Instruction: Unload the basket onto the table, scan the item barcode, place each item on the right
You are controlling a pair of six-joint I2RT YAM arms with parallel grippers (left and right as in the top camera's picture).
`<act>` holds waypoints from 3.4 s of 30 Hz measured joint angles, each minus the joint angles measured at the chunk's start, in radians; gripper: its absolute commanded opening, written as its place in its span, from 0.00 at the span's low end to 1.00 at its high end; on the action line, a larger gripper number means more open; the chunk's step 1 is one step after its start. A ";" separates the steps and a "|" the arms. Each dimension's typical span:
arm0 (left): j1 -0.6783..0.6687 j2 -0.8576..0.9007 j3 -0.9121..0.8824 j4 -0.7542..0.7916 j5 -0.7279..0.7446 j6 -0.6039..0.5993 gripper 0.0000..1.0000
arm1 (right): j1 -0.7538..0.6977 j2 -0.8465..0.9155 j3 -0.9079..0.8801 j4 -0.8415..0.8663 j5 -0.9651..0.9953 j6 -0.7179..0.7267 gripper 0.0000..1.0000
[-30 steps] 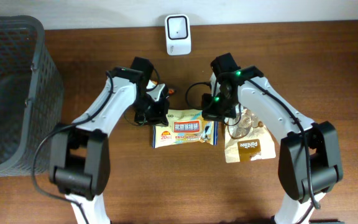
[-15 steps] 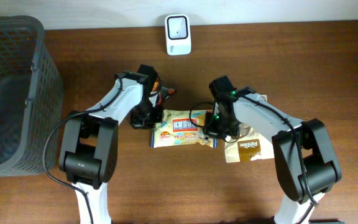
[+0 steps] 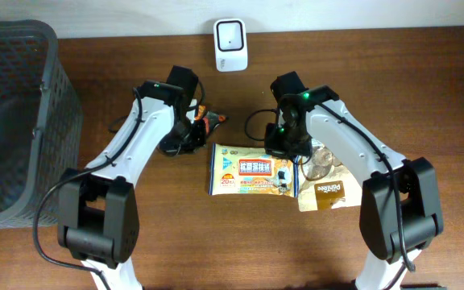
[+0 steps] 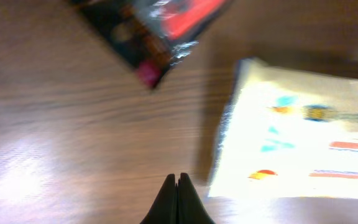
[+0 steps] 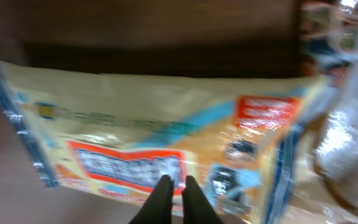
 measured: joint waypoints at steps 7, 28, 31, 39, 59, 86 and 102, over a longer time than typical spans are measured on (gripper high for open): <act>-0.058 0.002 -0.138 0.191 0.237 0.000 0.00 | 0.000 -0.001 -0.111 0.136 -0.095 -0.007 0.07; 0.016 0.009 -0.116 0.032 -0.003 -0.135 0.00 | 0.000 -0.013 -0.105 -0.037 0.075 0.003 0.04; 0.010 0.001 -0.042 0.019 -0.016 -0.136 0.00 | 0.000 -0.013 0.005 -0.104 0.085 -0.004 0.05; -0.084 -0.021 -0.071 0.182 0.183 -0.119 0.00 | 0.000 -0.013 0.058 -0.034 -0.010 -0.045 0.05; -0.096 -0.022 -0.358 0.435 0.263 -0.247 0.00 | -0.016 0.025 -0.166 0.154 0.069 0.065 0.04; 0.122 -0.290 -0.252 0.149 -0.021 -0.182 0.99 | -0.013 0.020 0.019 -0.106 0.083 -0.190 0.99; 0.129 -0.290 -0.252 0.127 -0.023 -0.155 0.99 | -0.013 0.048 -0.164 0.171 0.047 -0.478 0.35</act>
